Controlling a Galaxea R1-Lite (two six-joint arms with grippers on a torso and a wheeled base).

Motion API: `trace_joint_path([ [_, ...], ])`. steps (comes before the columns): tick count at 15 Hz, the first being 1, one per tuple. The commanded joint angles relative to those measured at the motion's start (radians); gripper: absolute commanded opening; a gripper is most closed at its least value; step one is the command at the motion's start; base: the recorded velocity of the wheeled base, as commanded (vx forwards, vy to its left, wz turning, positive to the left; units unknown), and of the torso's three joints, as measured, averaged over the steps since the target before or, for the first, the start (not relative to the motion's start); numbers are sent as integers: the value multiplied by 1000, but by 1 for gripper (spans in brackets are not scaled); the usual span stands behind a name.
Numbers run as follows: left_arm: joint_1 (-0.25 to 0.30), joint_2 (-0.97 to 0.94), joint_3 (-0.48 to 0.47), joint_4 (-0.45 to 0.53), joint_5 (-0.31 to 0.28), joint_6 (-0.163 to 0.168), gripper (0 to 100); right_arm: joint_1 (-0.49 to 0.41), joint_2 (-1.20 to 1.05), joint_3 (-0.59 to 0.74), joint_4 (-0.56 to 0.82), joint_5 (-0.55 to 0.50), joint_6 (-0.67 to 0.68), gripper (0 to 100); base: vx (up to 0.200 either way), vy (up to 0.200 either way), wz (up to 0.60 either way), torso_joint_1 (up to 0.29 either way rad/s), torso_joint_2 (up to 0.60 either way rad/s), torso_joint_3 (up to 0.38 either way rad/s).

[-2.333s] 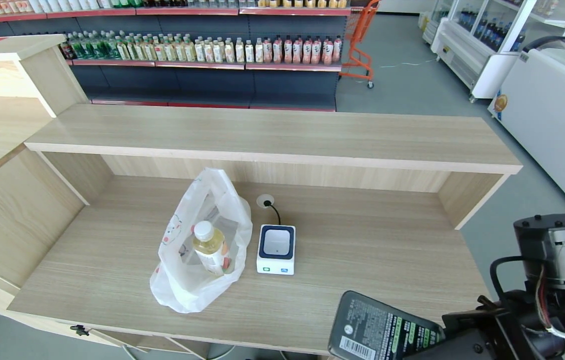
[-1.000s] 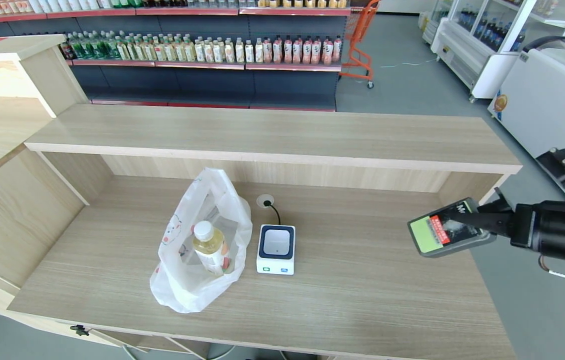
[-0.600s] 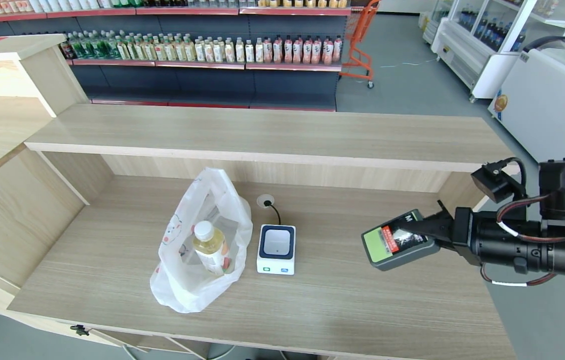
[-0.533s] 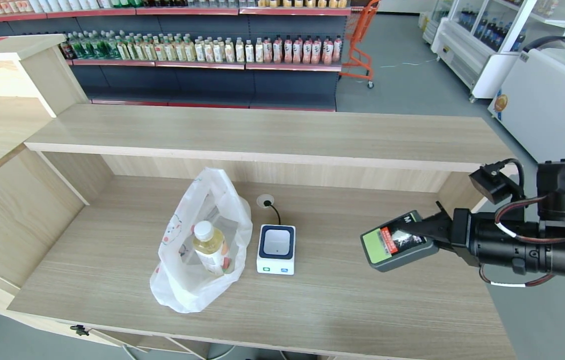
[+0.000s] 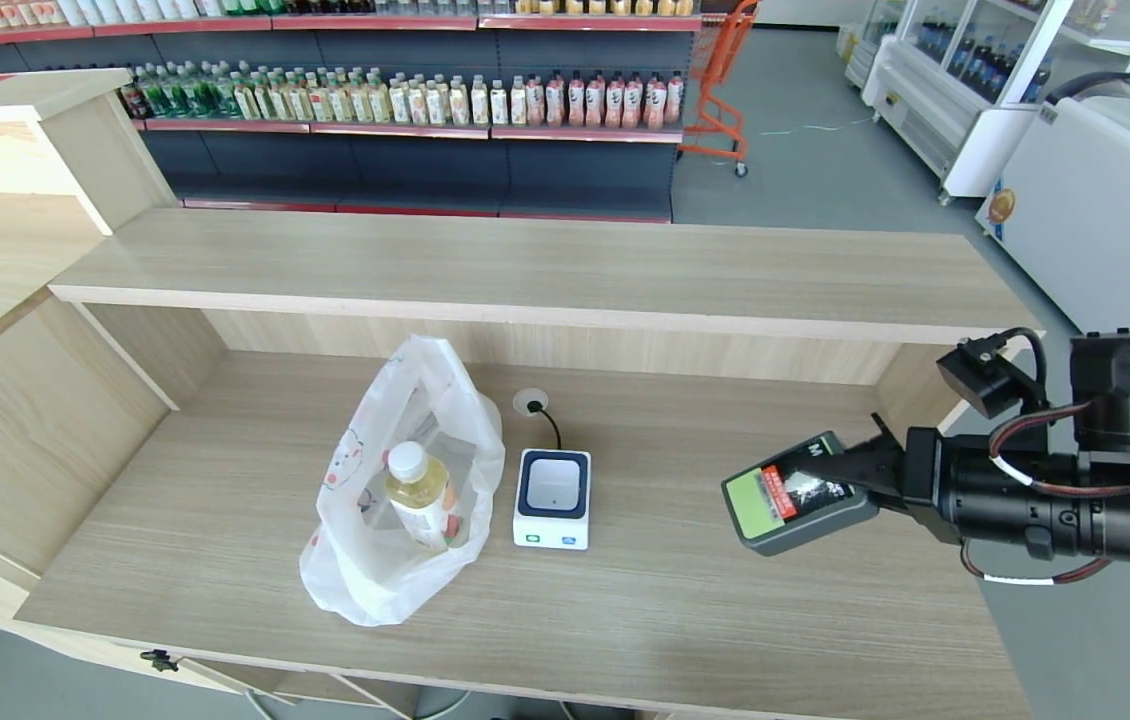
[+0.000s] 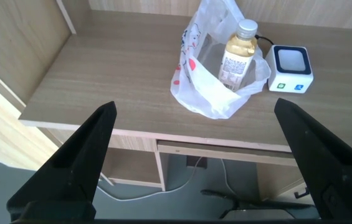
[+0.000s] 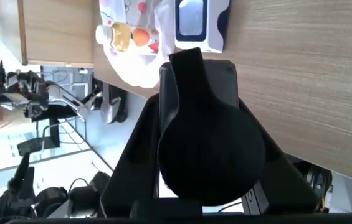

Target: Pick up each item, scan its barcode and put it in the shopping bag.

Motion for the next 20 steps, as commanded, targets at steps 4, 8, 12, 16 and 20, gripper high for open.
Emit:
trace_joint_path([
  [4, 0, 0, 0, 0, 0, 1, 100, -1, 31, 6, -1, -4, -26, 0, 0, 200, 0, -2, 2, 2],
  [8, 0, 0, 0, 0, 0, 2, 100, 10, 100, 7, -2, -82, -93, 0, 0, 200, 0, 5, 4, -6],
  [12, 0, 0, 0, 0, 0, 1, 100, 10, 218, -48, -10, -145, -207, 0, 0, 0, 0, 0, 0, 0],
  [16, 0, 0, 0, 0, 0, 2, 100, 39, 339, -180, -10, -153, -208, 0, 0, 0, 0, 0, 0, 0],
  [20, 0, 0, 0, 0, 0, 2, 100, 79, 439, -241, -60, -185, -207, 0, 0, 0, 0, 0, 0, 0],
])
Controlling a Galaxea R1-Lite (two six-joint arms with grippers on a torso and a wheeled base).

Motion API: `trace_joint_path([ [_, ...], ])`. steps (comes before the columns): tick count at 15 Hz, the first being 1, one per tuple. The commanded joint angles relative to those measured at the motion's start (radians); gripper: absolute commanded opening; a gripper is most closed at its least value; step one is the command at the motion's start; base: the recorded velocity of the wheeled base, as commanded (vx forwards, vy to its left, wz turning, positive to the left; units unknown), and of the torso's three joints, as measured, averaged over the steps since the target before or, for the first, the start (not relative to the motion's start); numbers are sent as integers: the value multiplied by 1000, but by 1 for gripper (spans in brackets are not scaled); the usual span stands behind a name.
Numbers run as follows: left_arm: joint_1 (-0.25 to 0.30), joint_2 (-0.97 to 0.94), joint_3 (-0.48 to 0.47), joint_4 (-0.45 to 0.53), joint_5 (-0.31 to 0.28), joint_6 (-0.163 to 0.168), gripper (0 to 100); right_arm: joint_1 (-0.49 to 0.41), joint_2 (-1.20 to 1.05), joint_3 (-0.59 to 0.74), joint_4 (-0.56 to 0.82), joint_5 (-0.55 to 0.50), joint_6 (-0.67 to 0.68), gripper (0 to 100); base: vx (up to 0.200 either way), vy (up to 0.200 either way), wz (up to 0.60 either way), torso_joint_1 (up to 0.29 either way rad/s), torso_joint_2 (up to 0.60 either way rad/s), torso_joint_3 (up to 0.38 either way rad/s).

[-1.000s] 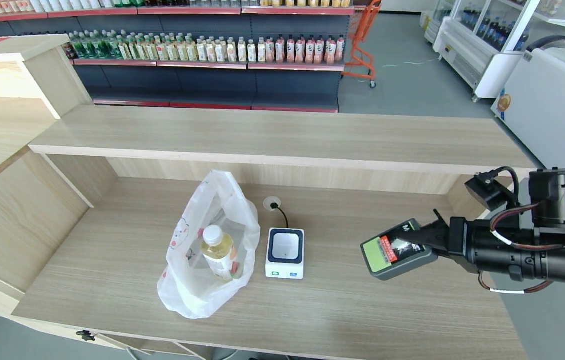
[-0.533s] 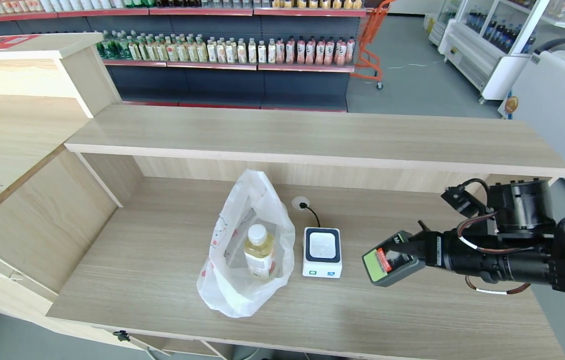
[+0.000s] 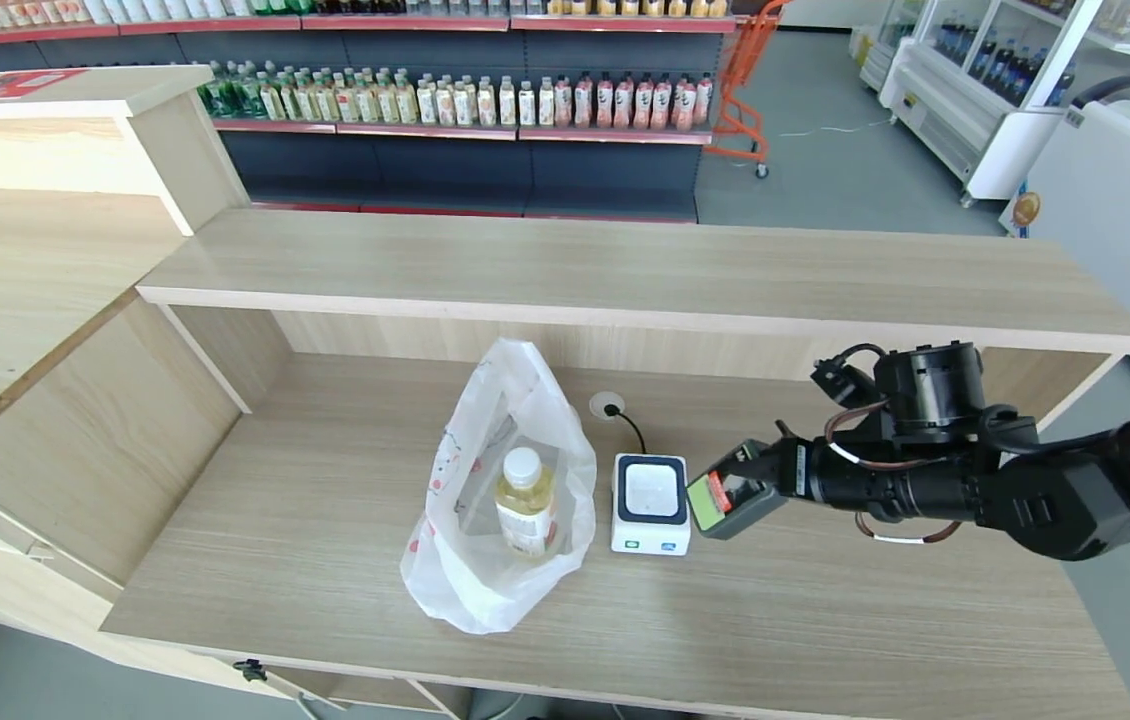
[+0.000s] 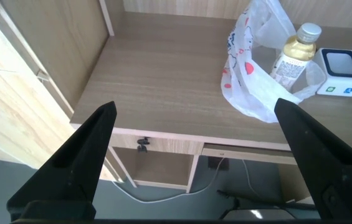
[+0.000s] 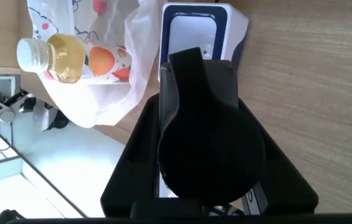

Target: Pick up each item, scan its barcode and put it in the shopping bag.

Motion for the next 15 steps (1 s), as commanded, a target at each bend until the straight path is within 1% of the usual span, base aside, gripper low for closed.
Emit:
trace_joint_path([
  [1, 0, 0, 0, 0, 0, 1, 100, 32, 85, -21, -50, -5, 1, 0, 0, 0, 0, 0, 0, 0],
  [3, 0, 0, 0, 0, 0, 1, 100, 58, 134, -36, -102, -8, 1, 0, 0, 0, 0, 0, 0, 0],
  [5, 0, 0, 0, 0, 0, 1, 100, 81, 154, -46, -102, -11, 1, 0, 0, 0, 0, 0, 0, 0],
  [15, 0, 0, 0, 0, 0, 1, 100, 84, 257, -121, -162, -39, -2, 0, 0, 0, 0, 0, 0, 0],
])
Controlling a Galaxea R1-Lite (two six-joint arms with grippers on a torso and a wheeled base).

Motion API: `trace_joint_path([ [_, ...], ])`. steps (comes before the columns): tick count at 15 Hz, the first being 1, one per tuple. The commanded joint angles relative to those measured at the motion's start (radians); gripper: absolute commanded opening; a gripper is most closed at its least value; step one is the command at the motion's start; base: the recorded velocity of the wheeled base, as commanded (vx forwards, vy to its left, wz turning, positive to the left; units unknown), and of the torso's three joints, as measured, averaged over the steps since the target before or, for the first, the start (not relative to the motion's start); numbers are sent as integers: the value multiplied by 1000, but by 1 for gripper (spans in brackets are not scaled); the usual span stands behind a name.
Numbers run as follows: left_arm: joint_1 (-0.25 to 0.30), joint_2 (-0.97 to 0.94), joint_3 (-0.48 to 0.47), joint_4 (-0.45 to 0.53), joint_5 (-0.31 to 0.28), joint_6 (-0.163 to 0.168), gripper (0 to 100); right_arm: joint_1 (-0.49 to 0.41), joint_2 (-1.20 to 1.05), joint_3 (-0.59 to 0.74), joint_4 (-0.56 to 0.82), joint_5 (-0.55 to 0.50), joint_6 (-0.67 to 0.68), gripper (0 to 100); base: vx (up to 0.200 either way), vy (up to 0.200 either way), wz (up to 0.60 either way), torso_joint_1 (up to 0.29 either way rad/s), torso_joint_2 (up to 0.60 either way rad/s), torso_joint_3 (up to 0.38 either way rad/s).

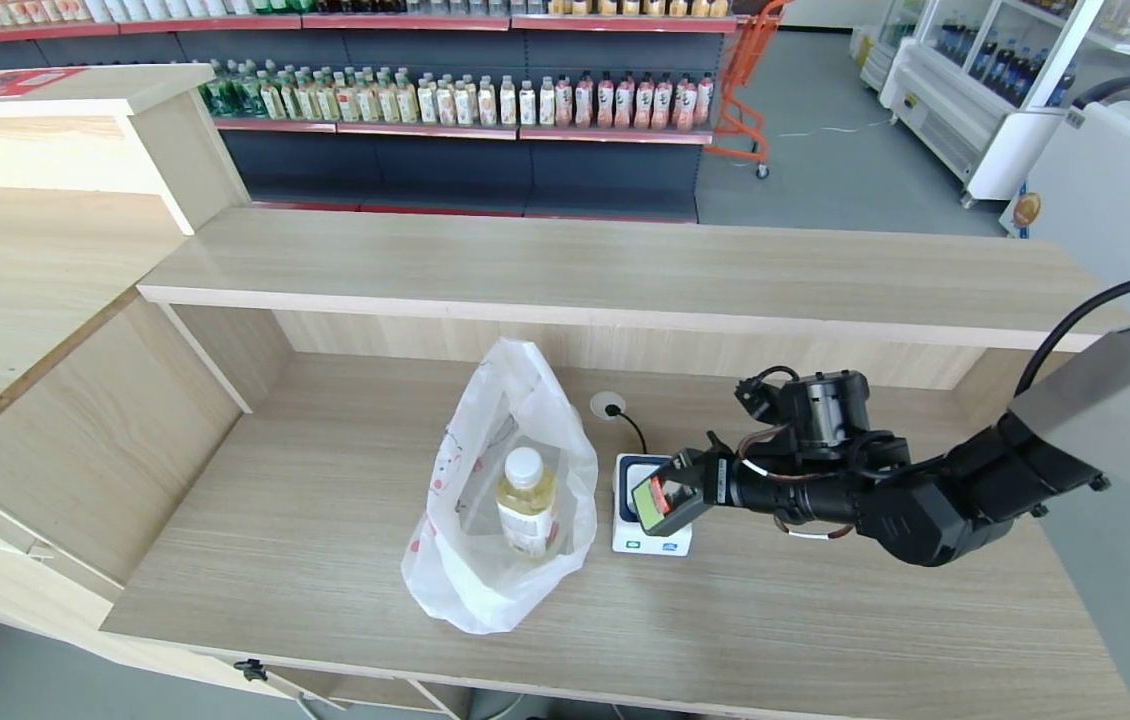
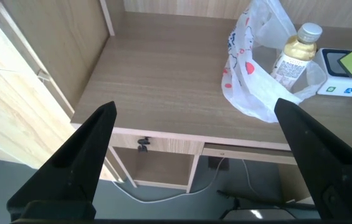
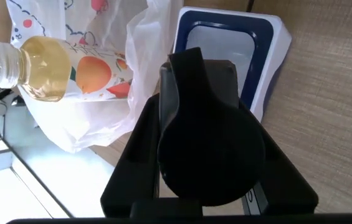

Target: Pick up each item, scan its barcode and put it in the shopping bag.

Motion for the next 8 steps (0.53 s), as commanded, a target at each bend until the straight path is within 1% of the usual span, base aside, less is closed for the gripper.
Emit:
trace_joint_path([
  [1, 1, 0, 0, 0, 0, -1, 100, 0, 32, -6, -15, -17, -1, 0, 0, 0, 0, 0, 0, 0],
  [6, 1, 0, 0, 0, 0, -1, 100, 0, 42, -15, -27, -18, -1, 0, 0, 0, 0, 0, 0, 0],
  [8, 1, 0, 0, 0, 0, -1, 100, 6, 2, -15, -29, -13, 13, 0, 0, 0, 0, 0, 0, 0],
])
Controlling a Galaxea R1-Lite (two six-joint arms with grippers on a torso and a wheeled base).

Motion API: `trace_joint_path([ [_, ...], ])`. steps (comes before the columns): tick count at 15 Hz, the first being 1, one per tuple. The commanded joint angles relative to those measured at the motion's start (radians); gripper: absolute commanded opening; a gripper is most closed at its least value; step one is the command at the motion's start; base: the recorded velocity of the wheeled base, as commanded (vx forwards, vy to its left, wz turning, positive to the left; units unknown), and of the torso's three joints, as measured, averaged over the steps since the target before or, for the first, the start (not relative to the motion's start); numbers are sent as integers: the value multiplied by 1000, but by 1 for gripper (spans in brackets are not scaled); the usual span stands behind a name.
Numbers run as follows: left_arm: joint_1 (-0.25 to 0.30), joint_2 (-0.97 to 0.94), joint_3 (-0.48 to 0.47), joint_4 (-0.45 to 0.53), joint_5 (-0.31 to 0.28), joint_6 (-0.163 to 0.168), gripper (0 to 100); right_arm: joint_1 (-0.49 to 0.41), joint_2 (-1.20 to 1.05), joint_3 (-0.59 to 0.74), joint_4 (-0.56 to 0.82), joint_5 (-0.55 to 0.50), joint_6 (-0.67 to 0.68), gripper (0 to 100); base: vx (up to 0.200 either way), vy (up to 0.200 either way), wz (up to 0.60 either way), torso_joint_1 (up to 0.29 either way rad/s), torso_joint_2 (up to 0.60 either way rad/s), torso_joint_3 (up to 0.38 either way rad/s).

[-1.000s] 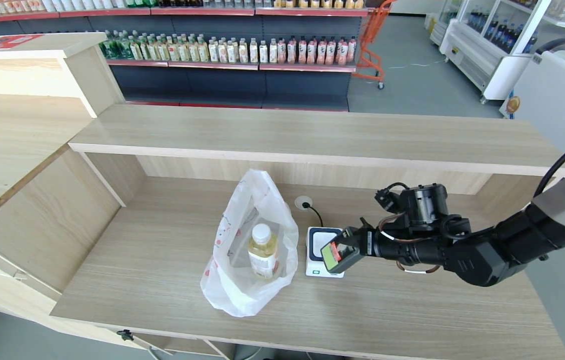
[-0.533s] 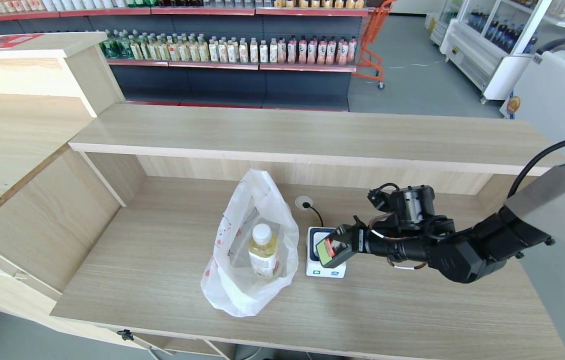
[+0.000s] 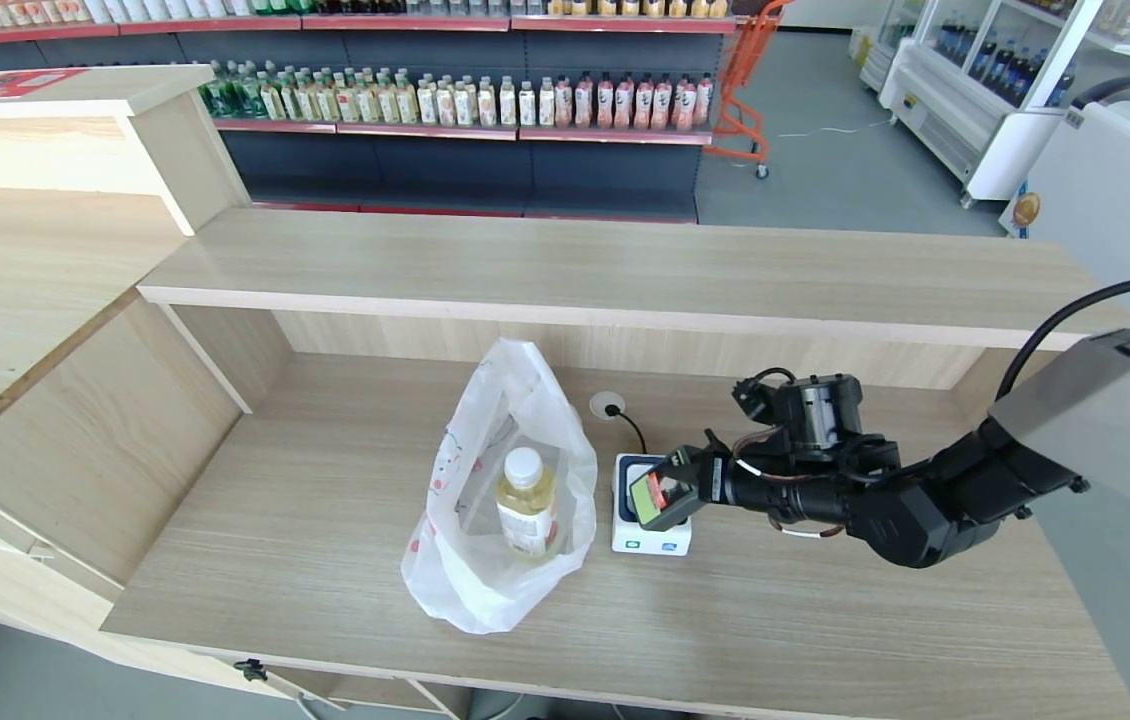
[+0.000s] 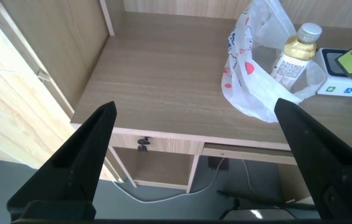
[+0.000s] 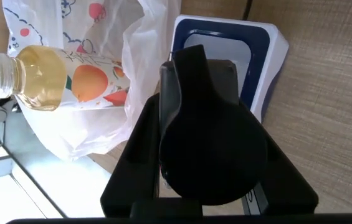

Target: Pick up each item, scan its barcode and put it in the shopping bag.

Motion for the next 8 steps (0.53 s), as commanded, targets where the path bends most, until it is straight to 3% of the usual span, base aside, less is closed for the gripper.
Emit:
trace_joint_path([
  [1, 0, 0, 0, 0, 0, 0, 100, 15, -59, 0, -2, 7, 36, 0, 0, 0, 0, 0, 0, 0],
  [4, 0, 0, 0, 0, 0, 0, 100, 35, -217, 58, 8, 5, 94, 0, 0, 0, 0, 0, 0, 0],
  [8, 0, 0, 0, 0, -1, -2, 100, -11, -332, 189, 14, -3, -55, 0, 0, 200, 0, 0, 1, 6],
])
